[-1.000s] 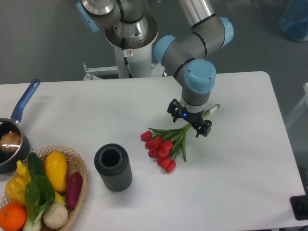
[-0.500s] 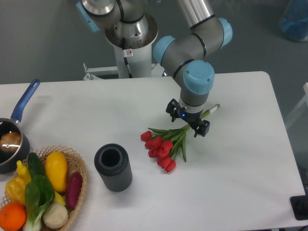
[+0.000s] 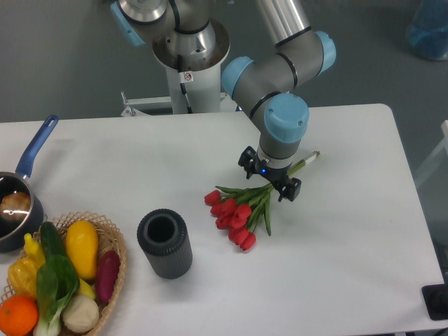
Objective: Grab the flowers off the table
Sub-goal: 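Adjust the gripper position over the stems near the tulip heads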
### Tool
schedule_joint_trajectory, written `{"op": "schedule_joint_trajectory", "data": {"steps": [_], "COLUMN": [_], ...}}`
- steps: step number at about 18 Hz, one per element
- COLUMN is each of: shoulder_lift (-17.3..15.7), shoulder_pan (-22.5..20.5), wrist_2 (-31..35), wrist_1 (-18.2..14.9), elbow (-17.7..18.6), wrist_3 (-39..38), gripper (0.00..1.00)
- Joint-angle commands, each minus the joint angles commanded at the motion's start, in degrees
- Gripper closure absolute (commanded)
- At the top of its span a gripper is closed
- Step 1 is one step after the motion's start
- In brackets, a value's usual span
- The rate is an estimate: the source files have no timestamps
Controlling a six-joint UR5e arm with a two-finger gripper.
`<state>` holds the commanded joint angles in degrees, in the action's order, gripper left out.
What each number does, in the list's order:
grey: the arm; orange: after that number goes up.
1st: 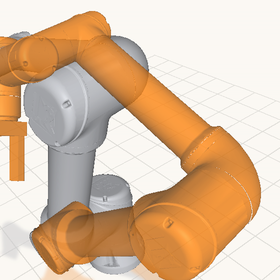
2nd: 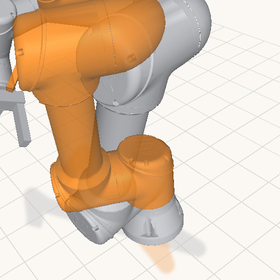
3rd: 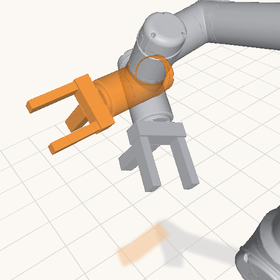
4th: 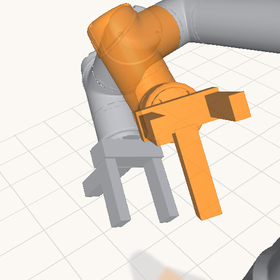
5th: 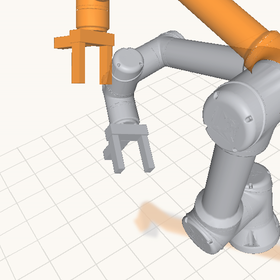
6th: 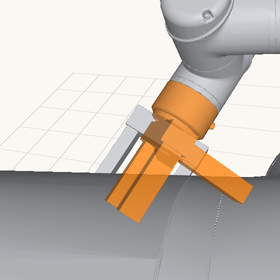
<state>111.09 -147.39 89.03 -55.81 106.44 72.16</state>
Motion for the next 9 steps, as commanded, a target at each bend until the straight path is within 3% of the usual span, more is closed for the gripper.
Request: {"op": "schedule_joint_trajectory", "data": {"steps": [9], "shoulder_lift": [1.15], "shoulder_pan": [0.26], "wrist_2": [0.09], "wrist_1": [0.27], "elbow": [-0.09], "wrist_3": [0.00], "gripper": [0.00]}}
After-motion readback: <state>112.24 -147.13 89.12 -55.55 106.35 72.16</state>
